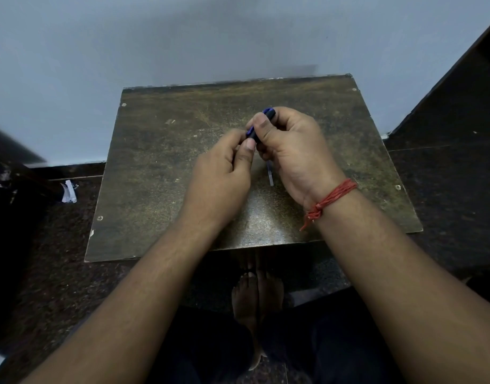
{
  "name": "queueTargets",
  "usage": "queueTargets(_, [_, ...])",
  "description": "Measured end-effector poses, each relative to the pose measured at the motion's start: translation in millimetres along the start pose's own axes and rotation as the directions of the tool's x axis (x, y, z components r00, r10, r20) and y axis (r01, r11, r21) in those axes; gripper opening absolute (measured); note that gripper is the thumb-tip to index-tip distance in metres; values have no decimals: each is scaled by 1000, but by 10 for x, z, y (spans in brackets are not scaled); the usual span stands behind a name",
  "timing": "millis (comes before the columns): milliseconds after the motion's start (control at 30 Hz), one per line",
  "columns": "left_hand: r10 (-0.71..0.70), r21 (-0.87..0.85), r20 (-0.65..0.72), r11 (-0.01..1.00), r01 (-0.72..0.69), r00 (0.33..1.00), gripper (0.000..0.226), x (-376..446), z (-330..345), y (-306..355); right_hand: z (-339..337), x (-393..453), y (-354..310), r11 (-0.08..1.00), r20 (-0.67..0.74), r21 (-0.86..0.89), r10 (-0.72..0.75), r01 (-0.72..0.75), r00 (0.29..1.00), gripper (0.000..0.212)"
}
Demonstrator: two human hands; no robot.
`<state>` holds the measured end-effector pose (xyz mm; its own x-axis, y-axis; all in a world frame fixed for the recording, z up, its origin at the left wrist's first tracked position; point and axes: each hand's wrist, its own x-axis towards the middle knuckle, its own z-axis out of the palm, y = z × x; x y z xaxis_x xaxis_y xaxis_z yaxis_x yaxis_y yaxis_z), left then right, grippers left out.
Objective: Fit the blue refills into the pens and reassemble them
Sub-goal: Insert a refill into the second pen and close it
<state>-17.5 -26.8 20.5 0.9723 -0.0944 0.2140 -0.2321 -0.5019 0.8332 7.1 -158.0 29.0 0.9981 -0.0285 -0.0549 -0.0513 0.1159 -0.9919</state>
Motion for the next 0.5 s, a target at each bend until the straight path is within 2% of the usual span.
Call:
queueTargets(333, [57,102,-11,993,-56,998,20,51,-37,23,10,-38,-43,983,-8,183,-4,5,1000,20])
queueTargets(500, [59,96,-18,994,-57,998,22,38,-19,-6,-30,-13,-65,964,-6,260,-61,60,998,19])
